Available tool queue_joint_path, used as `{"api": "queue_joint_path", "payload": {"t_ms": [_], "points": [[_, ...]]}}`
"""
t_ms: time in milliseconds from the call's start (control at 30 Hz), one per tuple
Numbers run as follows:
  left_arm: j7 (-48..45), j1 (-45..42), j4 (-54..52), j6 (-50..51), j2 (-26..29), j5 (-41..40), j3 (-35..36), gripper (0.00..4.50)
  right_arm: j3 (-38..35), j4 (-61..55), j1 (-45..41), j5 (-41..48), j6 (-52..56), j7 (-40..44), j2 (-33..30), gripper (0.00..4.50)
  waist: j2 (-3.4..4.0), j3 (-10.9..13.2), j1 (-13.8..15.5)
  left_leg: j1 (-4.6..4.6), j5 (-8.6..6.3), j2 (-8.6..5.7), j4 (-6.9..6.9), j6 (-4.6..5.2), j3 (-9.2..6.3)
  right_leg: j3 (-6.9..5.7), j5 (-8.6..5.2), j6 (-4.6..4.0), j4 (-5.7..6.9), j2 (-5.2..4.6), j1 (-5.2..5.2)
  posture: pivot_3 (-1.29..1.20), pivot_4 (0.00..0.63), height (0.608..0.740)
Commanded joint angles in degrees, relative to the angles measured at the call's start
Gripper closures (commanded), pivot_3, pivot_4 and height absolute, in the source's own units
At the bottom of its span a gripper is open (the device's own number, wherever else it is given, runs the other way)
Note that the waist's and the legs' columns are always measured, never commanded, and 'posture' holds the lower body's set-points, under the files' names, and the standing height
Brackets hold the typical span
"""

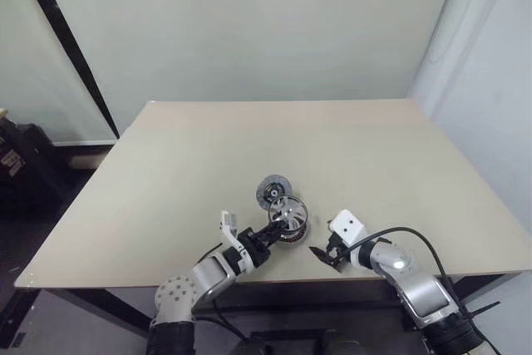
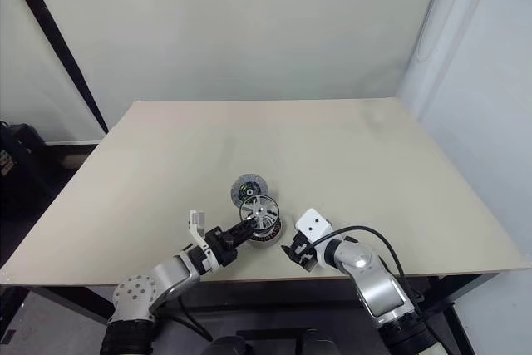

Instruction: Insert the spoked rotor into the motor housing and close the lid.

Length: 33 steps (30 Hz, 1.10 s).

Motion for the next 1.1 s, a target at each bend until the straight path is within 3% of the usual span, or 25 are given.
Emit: {"api": "queue_joint_path", "payload": {"t_ms": [33,867,1100], "points": [[-1.3,-2.0,1.2,-0.7,-0.7,2.3,0.1,4.21,-1.5,-3.3,-0.2,0.2,0.3,-0.7,-0.2,0.00,0.00,0.0,0.0,0.00,0.00,0.00,0.01,0.00,0.00,0.00,0.00,0.00,0.00,0.00,0.01,0.00,0.000,0.740],[0.9,-5.1,8.2,-1.5,-4.4,11.0,4.7,4.21,-1.7,-4.0,0.1,0.3,1.3,-1.4,-0.5,0.00,-0.01,0.0,0.0,0.02,0.00,0.01,0.00,0.00,0.02,0.00,0.00,0.01,0.00,0.02,0.01,0.00,0.000,0.740],[1.7,-5.6,8.4,-0.5,-4.6,11.7,5.4,1.80,-1.9,-3.5,-0.1,0.3,0.8,-1.9,-0.3,0.00,-0.01,0.0,0.0,0.09,0.00,0.02,0.04,0.00,0.01,0.00,0.01,0.01,0.00,0.00,0.12,0.00,0.000,0.740]]}}
